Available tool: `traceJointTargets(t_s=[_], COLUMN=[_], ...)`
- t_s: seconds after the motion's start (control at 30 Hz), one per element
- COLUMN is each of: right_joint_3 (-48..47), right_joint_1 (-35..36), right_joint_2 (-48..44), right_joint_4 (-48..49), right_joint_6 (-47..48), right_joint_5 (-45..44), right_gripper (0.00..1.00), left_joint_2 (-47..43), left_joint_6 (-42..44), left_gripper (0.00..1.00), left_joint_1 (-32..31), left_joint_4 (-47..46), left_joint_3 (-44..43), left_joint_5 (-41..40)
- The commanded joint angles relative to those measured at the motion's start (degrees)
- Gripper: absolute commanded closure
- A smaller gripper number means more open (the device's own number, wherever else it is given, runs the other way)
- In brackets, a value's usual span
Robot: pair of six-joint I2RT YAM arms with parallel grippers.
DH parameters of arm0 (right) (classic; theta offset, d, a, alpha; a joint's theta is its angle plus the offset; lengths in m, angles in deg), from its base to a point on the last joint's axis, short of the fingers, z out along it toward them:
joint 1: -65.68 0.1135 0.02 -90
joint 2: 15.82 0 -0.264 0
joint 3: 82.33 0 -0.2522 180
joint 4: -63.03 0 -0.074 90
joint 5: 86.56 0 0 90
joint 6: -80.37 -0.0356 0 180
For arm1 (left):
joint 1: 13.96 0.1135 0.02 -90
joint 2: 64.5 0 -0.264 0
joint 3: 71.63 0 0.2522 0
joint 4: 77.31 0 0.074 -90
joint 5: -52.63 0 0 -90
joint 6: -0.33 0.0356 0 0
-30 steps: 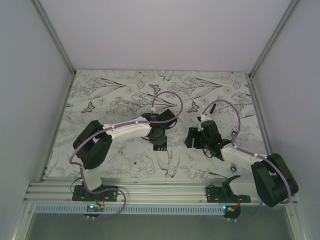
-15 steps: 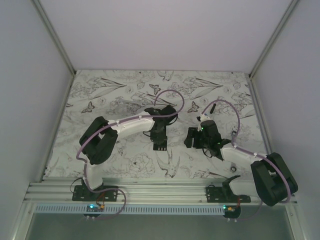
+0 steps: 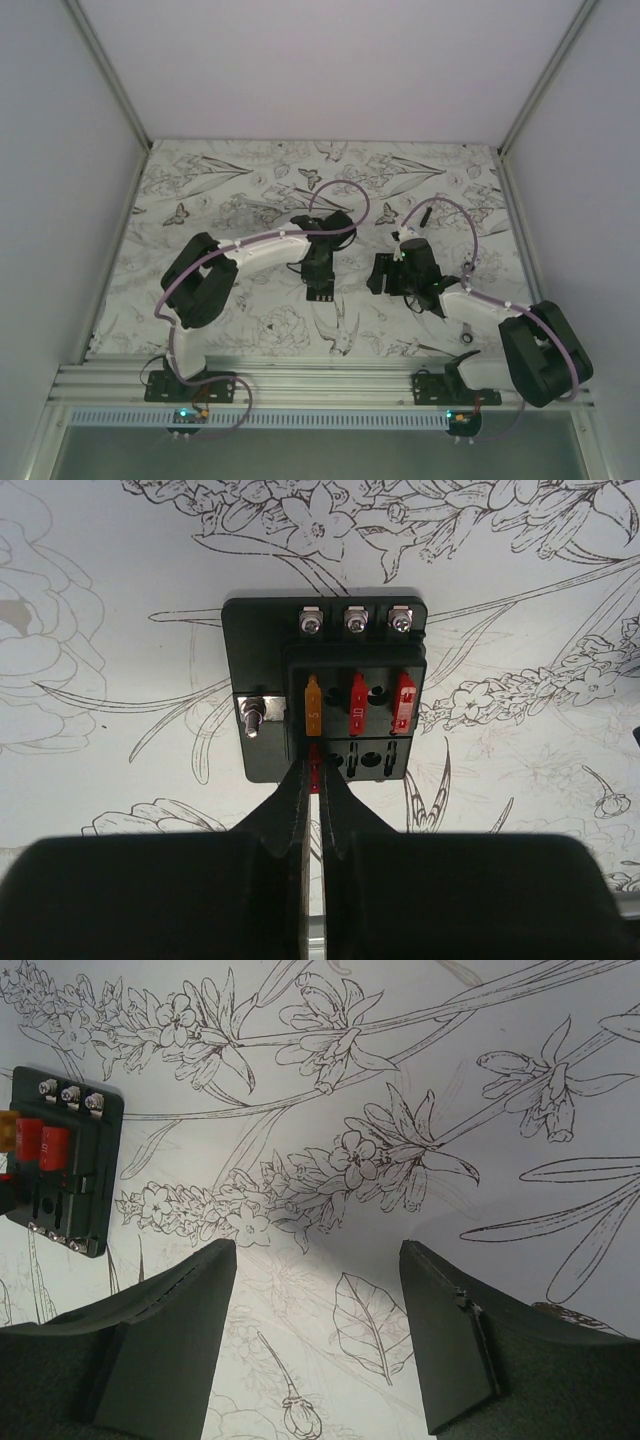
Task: Snap on the fuse box
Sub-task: Install the fuse at the fuse box base.
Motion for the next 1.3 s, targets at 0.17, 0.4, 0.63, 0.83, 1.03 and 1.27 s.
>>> traceJointTargets(t_s=[0.17, 0.4, 0.63, 0.83, 1.03, 1.27], right_joint_3=[-1.55, -1.68, -1.62, -1.64, -2.01, -5.03], right_joint_1=[0.44, 0.62, 0.69, 0.79, 1.12, 2.39], right_joint_2=[0.80, 0.95, 0.67, -0.05, -0.43, 0.95], right_joint_4=[0.28, 0.01, 0.14, -0.09, -0.22, -1.48], right_joint_6=[0.84, 0.95, 0.86, 1.03, 1.29, 1.50], right_joint_5=[0.43, 0.31, 0.29, 0.07, 0.01, -0.56], right_gripper=[0.27, 0.27, 0.27, 0.27, 0.27, 0.27], left_joint_2=[6.93, 9.18, -0.20, -7.66, -14.78, -20.86], left_joint_6=[-2.46, -1.28, -0.89, -0.34, 0.69, 0.92], left_gripper=[1.00, 1.00, 0.71, 0.50, 0.41, 0.27], left_joint_1=[-1.71, -1.89, -2.14, -2.32, -1.76, 4.18], left_joint_4=[4.15, 4.15, 4.17, 4.10, 2.42, -6.16], left_joint_3=[8.50, 5.04, 3.63, 1.94, 4.75, 15.61], left_joint_5=[-2.57, -1.24, -2.69, -4.94, -5.51, 1.80])
